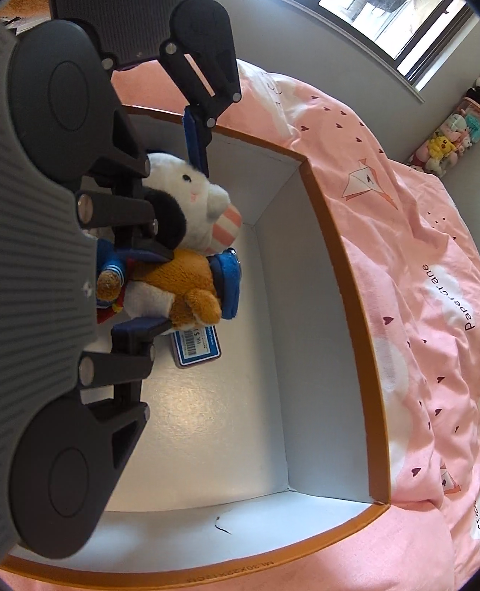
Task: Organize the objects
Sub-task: 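Lift both plushes over the box rim and lower them inside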
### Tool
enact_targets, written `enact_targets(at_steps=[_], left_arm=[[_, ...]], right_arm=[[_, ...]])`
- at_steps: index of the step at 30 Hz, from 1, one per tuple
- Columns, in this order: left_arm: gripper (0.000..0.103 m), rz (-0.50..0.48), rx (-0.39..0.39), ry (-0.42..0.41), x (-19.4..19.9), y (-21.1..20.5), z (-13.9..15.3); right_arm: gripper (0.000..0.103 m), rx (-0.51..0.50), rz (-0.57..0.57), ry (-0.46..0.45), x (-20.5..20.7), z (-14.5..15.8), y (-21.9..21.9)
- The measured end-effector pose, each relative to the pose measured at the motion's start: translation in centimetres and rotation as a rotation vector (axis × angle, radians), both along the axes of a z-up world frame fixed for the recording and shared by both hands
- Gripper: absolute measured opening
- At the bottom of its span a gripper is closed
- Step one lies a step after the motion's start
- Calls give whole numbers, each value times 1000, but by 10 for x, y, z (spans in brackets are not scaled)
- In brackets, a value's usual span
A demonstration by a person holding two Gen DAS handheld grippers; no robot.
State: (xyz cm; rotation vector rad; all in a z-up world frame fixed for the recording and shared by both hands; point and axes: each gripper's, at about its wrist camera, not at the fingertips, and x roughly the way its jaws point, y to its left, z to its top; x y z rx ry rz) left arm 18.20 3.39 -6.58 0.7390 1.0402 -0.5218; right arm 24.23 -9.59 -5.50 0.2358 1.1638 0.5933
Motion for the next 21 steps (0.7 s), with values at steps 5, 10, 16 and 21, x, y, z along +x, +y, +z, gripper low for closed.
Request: enact_targets(at_steps=[5, 10, 16, 21], left_arm=[[70, 66, -52, 69, 5, 12, -4], [72, 110, -101, 105, 7, 21, 0], [73, 128, -217, 109, 4, 27, 31], [71, 235, -311, 149, 19, 31, 52]], right_arm=[[34, -16, 15, 2, -3, -2, 3], [34, -26, 25, -13, -5, 0, 4], [34, -50, 18, -34, -4, 4, 2], [34, -61, 5, -29, -2, 4, -2]])
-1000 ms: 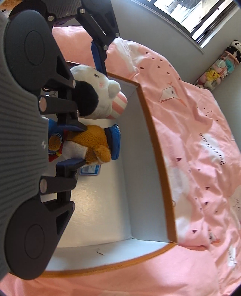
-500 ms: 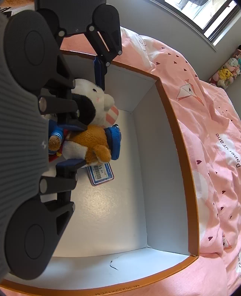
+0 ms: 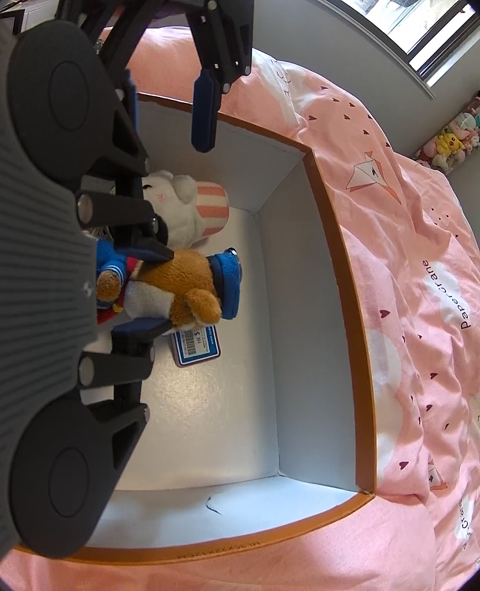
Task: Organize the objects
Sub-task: 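Lift both plushes over the box rim and lower them inside, then open the left tool on the bunny while the right tool releases the bear in the box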
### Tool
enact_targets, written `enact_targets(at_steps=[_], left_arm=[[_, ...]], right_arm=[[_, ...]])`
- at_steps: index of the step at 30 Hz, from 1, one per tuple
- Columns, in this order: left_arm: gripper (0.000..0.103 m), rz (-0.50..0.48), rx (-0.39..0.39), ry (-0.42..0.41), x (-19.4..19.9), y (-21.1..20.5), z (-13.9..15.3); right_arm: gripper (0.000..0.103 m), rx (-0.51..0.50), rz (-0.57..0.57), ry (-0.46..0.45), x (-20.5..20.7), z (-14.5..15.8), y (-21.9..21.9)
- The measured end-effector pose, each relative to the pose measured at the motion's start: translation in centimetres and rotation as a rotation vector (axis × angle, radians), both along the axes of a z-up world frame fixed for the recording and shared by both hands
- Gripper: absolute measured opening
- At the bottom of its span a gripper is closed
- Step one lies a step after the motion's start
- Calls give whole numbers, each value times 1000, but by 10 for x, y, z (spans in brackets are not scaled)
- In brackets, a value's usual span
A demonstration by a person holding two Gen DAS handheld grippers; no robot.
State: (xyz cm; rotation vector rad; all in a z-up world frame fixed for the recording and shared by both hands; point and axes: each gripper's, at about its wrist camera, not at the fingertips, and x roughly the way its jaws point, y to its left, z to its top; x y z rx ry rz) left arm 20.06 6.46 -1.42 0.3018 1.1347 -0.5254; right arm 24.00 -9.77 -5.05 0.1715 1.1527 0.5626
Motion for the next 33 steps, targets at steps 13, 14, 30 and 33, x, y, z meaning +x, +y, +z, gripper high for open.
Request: enact_targets(at_steps=[13, 14, 30, 33], left_arm=[[50, -27, 115, 5, 14, -33, -40], [47, -37, 123, 3, 13, -36, -43], [32, -109, 223, 51, 6, -43, -65], [30, -113, 222, 72, 2, -37, -67]], right_arm=[[34, -28, -31, 15, 4, -6, -21], [34, -30, -33, 18, 4, -7, -23], [34, -14, -5, -9, 5, -6, -18], [34, -5, 16, -27, 5, -4, -11]])
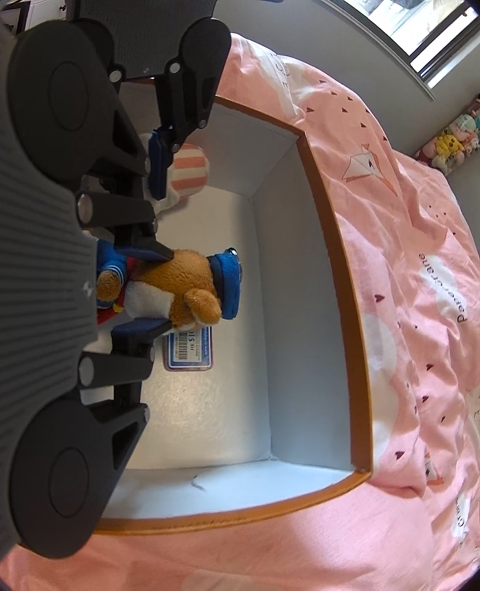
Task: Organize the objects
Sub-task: 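Open the left tool on the bunny while the right tool releases the bear in the box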
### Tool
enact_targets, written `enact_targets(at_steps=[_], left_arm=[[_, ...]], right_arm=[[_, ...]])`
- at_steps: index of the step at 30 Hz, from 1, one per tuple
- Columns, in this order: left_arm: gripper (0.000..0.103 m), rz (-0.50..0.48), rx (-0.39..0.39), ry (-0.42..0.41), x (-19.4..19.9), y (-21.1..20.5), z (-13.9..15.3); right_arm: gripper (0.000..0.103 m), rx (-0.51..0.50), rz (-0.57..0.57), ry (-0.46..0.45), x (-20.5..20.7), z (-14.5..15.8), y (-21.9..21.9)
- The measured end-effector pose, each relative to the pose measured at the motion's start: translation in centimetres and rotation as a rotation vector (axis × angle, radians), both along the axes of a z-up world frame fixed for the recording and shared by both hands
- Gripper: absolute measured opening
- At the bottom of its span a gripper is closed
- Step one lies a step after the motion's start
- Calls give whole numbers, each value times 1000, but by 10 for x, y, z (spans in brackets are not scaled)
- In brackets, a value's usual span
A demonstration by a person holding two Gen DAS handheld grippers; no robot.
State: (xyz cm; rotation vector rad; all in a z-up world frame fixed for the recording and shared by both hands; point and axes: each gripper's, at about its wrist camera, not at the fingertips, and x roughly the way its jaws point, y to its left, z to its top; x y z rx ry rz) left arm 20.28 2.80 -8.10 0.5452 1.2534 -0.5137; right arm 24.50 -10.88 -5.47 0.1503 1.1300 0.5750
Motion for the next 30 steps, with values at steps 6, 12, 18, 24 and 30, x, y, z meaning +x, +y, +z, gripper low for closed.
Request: enact_targets(at_steps=[6, 12, 18, 24, 30], left_arm=[[29, -47, -15, 19, -9, 2, 2], [21, -77, -26, 43, -11, -2, 3], [16, -82, -45, 66, -11, -6, 1], [15, -81, -36, 57, -11, -12, -1], [25, -63, -59, 42, -8, -18, 8]], right_arm=[[35, 5, 65, -22, 0, 0, 21], [35, -33, 150, -8, -3, -8, 41], [35, -10, 194, 66, -9, -20, 51], [35, -13, 172, 66, -15, -26, 57], [41, -22, 160, 55, -17, -23, 57]])
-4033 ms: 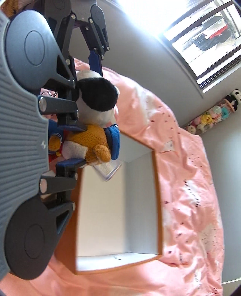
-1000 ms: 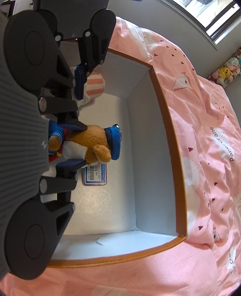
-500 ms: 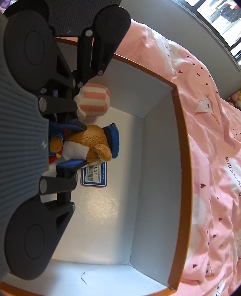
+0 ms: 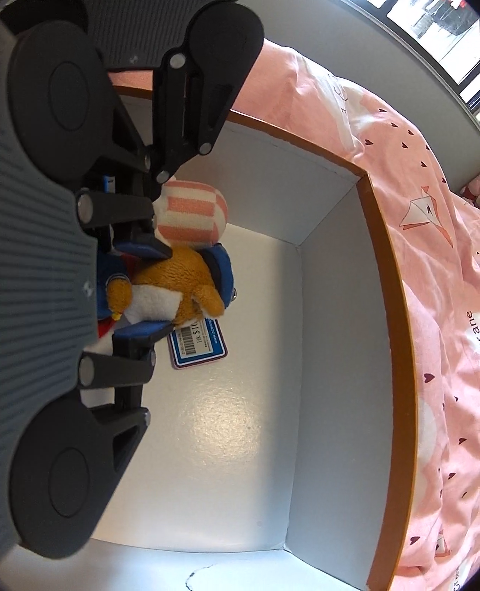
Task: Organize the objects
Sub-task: 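Open the left tool on the bunny while the right tool releases the bear in the box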
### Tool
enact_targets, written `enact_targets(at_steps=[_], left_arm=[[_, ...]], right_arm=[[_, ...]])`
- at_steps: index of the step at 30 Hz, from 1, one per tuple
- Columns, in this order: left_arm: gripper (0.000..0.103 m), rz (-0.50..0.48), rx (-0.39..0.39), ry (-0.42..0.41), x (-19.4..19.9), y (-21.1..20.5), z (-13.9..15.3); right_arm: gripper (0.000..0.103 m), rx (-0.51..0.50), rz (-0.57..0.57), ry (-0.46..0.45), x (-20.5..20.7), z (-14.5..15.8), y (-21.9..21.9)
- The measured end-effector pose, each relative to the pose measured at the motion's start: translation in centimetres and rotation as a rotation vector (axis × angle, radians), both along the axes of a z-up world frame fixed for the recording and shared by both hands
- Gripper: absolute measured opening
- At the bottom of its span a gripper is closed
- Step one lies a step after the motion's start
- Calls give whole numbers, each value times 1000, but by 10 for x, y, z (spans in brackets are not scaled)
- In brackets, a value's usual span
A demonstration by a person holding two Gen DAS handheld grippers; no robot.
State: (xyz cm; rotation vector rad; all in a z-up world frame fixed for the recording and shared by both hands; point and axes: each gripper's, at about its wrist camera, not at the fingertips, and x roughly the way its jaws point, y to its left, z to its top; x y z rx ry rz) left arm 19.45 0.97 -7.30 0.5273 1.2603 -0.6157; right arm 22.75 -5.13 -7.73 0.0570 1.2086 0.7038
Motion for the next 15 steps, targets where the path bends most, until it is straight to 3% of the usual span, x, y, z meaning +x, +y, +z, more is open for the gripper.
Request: enact_targets(at_steps=[2, 5, 14, 15], left_arm=[[37, 3, -23, -5, -1, -2, 8], [46, -9, -16, -52, -6, -9, 21], [46, 35, -42, -101, -18, -16, 42], [46, 40, -44, -102, -20, 4, 38]], right_arm=[[44, -6, 2, -12, -1, 2, 1], [49, -6, -23, -7, 0, 1, 0], [58, 8, -80, -20, -1, 14, -18], [58, 6, -77, -18, -2, 15, -21]])
